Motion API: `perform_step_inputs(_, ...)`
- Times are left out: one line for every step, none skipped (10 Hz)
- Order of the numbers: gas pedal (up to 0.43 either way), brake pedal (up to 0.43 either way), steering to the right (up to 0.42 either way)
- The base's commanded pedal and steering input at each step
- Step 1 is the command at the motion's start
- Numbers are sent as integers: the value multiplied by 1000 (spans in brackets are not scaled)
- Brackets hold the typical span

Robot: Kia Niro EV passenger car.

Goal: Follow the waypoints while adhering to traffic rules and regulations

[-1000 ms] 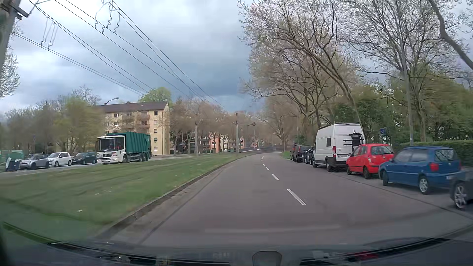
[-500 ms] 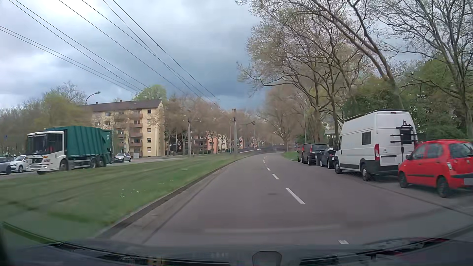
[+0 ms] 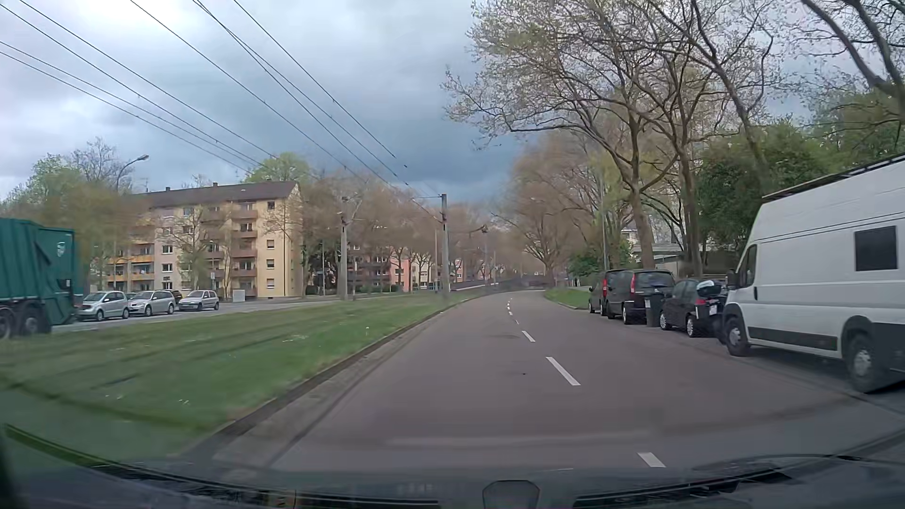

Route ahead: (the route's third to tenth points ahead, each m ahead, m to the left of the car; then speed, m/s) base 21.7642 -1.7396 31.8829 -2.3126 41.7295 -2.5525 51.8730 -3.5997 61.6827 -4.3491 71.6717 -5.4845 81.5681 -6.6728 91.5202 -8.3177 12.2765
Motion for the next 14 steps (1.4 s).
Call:
perform_step_inputs(157,0,4)
perform_step_inputs(150,0,4)
perform_step_inputs(150,0,5)
perform_step_inputs(150,0,5)
perform_step_inputs(150,0,4)
perform_step_inputs(150,0,4)
perform_step_inputs(150,0,4)
perform_step_inputs(150,0,7)
perform_step_inputs(150,0,9)
perform_step_inputs(150,0,10)
perform_step_inputs(150,0,10)
perform_step_inputs(150,0,10)
perform_step_inputs(150,0,10)
perform_step_inputs(150,0,10)
